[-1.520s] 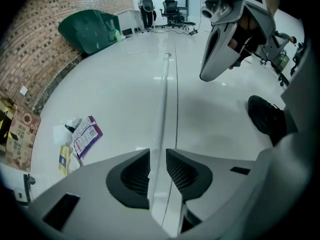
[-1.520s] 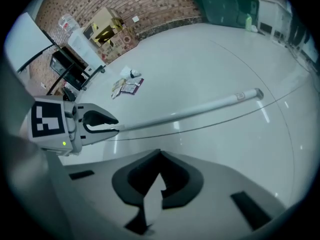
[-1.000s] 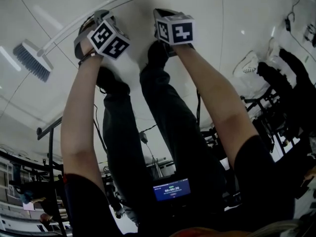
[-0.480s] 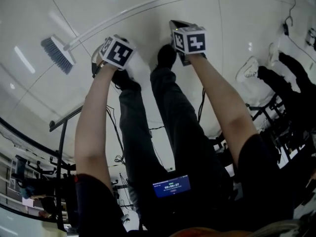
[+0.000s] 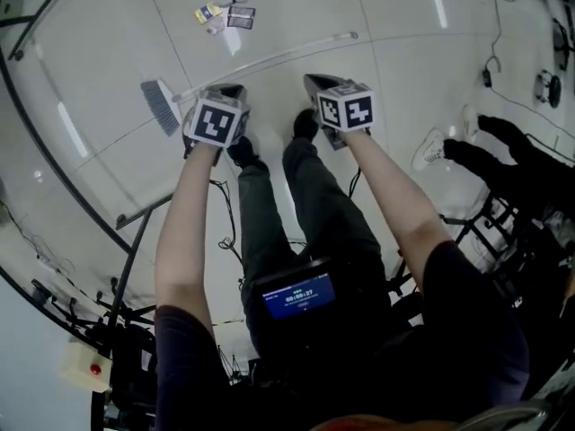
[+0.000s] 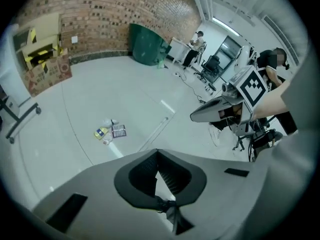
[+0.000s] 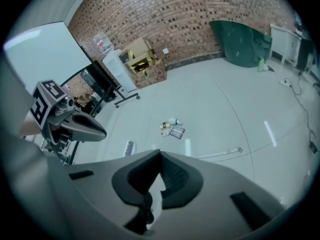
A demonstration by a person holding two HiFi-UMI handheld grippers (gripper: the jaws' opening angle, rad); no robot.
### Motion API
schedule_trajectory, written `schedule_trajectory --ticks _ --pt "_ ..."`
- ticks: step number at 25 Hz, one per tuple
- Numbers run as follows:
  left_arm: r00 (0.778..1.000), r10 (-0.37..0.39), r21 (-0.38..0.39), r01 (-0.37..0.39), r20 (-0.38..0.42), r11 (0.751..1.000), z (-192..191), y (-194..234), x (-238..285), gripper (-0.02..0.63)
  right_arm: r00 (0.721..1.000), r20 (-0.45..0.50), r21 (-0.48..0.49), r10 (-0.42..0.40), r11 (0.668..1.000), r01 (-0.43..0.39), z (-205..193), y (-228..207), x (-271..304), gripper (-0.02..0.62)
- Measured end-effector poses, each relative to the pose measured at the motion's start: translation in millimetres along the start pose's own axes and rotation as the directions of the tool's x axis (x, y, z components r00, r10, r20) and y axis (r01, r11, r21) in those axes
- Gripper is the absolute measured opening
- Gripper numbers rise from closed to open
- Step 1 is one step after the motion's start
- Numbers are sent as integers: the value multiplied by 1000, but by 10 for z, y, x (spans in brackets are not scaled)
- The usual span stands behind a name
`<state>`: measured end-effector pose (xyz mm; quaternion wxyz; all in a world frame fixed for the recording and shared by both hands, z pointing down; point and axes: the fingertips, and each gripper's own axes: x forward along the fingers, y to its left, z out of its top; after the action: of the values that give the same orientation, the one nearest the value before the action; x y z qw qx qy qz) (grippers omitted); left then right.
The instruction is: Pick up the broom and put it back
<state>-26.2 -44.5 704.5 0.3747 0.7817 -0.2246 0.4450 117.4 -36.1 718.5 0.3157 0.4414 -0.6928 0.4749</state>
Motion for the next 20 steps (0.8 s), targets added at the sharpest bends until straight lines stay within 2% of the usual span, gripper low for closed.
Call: schedule_trajectory --ticks 2,5,7,9,12,14,17,20 --pt "998 49 26 -50 43 998 166 -36 -539 0 999 30 -16 15 1000 -14 190 348 -323 5" --pt "990 104 52 -109 100 993 421 -93 -1245 0 997 71 12 43 999 -44 368 774 -752 5" --pt "984 119 74 -129 136 989 647 -117 -1554 0 994 94 11 49 999 -51 511 911 -926 5" --pt "977 128 74 -142 171 987 713 -179 -1914 0 991 120 5 53 999 -54 606 1089 -1130 5" --pt "956 133 58 -154 262 986 677 -262 -2634 0 980 179 -15 84 996 -83 747 1533 -1432 5" --pt "942 130 82 -163 309 983 654 -372 -3012 0 971 210 -44 114 993 -107 770 1766 -1617 5" --pt "917 145 142 -211 371 967 834 -505 -3397 0 961 243 -78 136 990 -121 897 1838 -1807 5" --pt "888 161 160 -251 431 955 1031 -562 -3725 0 948 278 -124 159 984 -129 1122 1906 -1972 5"
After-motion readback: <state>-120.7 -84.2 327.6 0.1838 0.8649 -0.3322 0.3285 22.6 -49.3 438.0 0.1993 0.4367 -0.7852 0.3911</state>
